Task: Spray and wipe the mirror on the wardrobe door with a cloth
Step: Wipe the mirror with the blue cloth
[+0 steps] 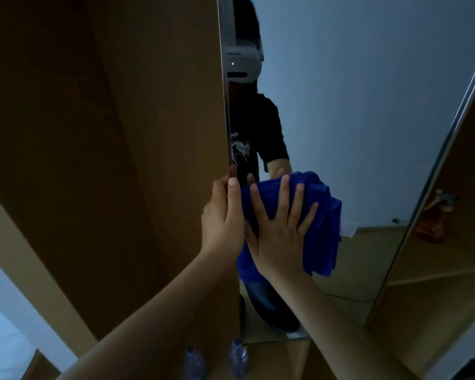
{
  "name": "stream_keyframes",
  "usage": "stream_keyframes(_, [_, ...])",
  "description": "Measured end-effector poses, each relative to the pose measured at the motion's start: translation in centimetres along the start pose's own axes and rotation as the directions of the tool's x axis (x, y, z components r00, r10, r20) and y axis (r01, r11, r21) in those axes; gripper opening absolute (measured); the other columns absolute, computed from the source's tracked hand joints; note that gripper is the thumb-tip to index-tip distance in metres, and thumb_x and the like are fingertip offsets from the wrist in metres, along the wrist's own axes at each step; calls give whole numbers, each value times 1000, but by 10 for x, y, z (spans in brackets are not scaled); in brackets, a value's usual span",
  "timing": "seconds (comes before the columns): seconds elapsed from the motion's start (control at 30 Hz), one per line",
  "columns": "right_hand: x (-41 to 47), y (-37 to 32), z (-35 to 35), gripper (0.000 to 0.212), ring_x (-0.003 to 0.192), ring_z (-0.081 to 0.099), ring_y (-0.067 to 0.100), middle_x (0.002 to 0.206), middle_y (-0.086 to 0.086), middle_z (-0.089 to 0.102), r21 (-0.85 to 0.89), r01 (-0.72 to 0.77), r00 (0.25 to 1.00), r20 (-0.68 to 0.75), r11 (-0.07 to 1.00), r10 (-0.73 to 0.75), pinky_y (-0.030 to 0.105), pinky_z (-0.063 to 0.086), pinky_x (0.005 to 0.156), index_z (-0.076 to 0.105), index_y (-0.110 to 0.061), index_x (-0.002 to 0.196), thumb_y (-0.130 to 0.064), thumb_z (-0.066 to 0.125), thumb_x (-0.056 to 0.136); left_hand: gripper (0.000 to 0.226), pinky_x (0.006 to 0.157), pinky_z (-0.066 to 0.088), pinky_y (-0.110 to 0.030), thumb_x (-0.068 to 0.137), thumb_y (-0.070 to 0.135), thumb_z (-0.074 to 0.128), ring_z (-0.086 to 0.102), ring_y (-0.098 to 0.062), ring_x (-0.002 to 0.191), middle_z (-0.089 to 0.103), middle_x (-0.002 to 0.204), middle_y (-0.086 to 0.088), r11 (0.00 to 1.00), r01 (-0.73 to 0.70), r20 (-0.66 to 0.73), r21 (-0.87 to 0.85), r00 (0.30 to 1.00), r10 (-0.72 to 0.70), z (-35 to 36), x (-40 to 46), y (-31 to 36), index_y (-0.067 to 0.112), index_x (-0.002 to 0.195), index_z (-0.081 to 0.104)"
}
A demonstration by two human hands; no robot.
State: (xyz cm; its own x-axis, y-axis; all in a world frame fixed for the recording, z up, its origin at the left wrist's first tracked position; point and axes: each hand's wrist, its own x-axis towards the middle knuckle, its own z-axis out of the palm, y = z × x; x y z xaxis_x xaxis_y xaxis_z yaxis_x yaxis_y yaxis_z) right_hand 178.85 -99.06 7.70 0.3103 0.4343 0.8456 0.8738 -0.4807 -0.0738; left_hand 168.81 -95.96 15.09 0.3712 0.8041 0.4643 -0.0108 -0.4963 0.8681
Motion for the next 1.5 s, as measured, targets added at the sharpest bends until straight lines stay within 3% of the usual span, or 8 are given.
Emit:
stream_keyframes(0.23, [26, -7, -9, 72, 146, 5, 36, 158, 15, 6, 68, -78, 992, -95, 995, 84, 61, 4, 114, -6, -26, 153, -64, 17, 97, 47, 68, 50, -18, 103, 43, 25, 62, -23, 80, 64, 88, -13, 983, 54, 65, -176, 997, -43, -3, -7, -16, 9, 99, 58])
stream_keyframes(0.37, [18, -5, -2, 71, 146, 8, 36, 158, 14, 9, 60, -48, 992, -115, 997, 55, 60, 5, 115, -3, -26, 154, -63, 20, 98, 40, 71, 49, -11, 104, 39, 26, 64, -7, 83, 66, 93, 1, 977, 61, 119, -202, 992, -37, -6, -11, -23, 17, 103, 58])
stream_keyframes(0.47, [6, -5, 5, 69, 146, 9, 36, 158, 14, 11, 63, -39, 992, -114, 997, 46, 60, 6, 115, 0, -26, 154, -63, 18, 98, 38, 69, 49, -11, 105, 36, 26, 64, -5, 78, 67, 89, -3, 982, 32, 104, -188, 994, -12, -5, -13, -23, 16, 104, 58])
stream_keyframes(0.67, [-41, 3, 28, 69, 149, -7, 32, 160, 13, 4, 63, -13, 998, -61, 998, 17, 59, 2, 116, -5, -27, 154, -62, 15, 98, 38, 64, 52, -25, 106, 37, 28, 63, -22, 75, 64, 84, -12, 991, 1, 14, -136, 1000, 1, 3, -23, -25, 14, 99, 57])
stream_keyframes(0.93, [-121, 16, 73, 74, 149, -7, 33, 162, 9, -9, 68, 40, 998, -54, 997, -36, 60, 1, 115, -3, -26, 155, -63, 20, 96, 33, 81, 54, -55, 103, 46, 31, 66, -27, 91, 68, 98, -12, 990, -54, -37, -128, 998, 49, 13, -36, -58, 28, 107, 58])
stream_keyframes(1.03, [-119, 13, 71, 72, 148, -1, 35, 161, 13, 2, 86, 24, 998, -59, 996, -18, 60, 1, 115, -4, -26, 155, -63, 17, 97, 36, 81, 57, -44, 104, 43, 31, 66, -19, 87, 68, 94, -7, 992, -63, -68, -112, 996, 56, 18, -43, -73, 21, 109, 59])
stream_keyframes(1.17, [-116, 11, 69, 70, 146, 6, 37, 159, 15, 8, 104, 7, 999, -45, 995, -2, 62, 4, 114, -8, -27, 154, -63, 12, 98, 36, 63, 51, -21, 105, 37, 31, 62, -2, 68, 63, 79, 4, 993, -87, -86, -83, 993, 80, 24, -59, -98, 14, 103, 58])
stream_keyframes(1.5, [-125, 10, 79, 73, 148, 4, 34, 161, 16, 10, 120, 4, 989, -147, 993, 13, 62, 5, 116, 3, -24, 154, -65, 20, 97, 40, 64, 49, -24, 102, 46, 29, 64, -7, 71, 65, 81, 4, 989, -148, -110, -4, 983, 147, 47, -109, -195, 18, 104, 57])
